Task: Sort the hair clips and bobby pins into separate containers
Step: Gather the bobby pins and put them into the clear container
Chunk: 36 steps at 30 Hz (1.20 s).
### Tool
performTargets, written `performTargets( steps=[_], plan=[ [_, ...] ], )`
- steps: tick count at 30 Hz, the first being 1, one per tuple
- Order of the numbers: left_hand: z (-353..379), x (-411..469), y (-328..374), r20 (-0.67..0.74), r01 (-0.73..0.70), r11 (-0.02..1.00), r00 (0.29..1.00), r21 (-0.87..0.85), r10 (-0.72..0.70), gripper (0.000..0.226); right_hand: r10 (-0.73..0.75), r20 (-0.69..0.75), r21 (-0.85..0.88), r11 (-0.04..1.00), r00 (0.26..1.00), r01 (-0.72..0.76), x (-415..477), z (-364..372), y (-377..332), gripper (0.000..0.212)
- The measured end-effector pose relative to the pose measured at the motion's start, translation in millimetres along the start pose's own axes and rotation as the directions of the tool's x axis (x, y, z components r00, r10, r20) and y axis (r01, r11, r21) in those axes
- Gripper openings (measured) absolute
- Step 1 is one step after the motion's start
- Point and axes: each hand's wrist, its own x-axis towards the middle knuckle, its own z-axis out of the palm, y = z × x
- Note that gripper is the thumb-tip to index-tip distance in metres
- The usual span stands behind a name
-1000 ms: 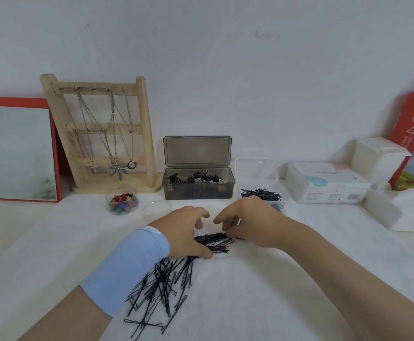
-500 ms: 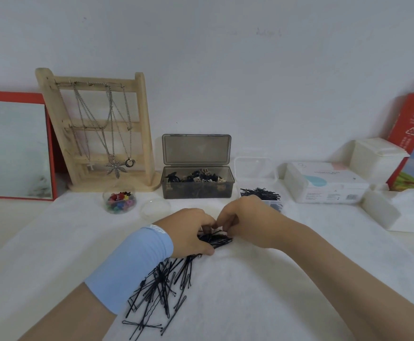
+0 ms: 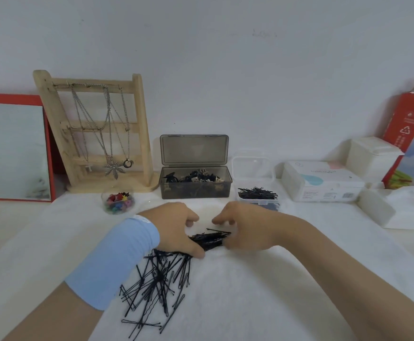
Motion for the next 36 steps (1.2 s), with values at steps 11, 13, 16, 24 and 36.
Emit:
performTargets(
  steps=[11, 13, 16, 24, 36],
  plan=[
    [13.0, 12.9, 3.2, -0.124, -0.067, 0.991, 0.991, -0.115, 0.052, 0.058, -0.001, -0.075, 0.023, 1.000, 0.997, 0.002, 8.9, 16.1, -7.4, 0.024],
    [14.1, 14.0, 2.5, -0.143, -0.064, 0.988, 0.989, -0.142, 0.044, 0.068, -0.016, -0.076, -0.012, 1.000, 0.997, 0.015, 10.9, 18.0, -9.5, 0.018],
    [16.4, 15.4, 2.6, -0.155, -0.074, 0.991, 0.986, -0.110, 0.056, 0.062, -0.028, -0.088, 0.041, 0.999, 0.996, 0.032, 12.7, 18.8, -11.5, 0.016],
    [21.1, 16.8, 7.8, -0.105, -0.123, 0.991, 0.988, -0.058, 0.117, 0.017, -0.064, -0.077, -0.023, 0.998, 0.995, 0.063, 15.8, 20.4, -10.3, 0.020],
    [-1.7, 25.8, 28.8, -0.219, -0.174, 0.978, 0.965, -0.112, 0.146, 0.019, -0.077, -0.168, -0.156, 0.987, 0.983, 0.051, 0.3, -15.4, 2.0, 0.013]
  ],
)
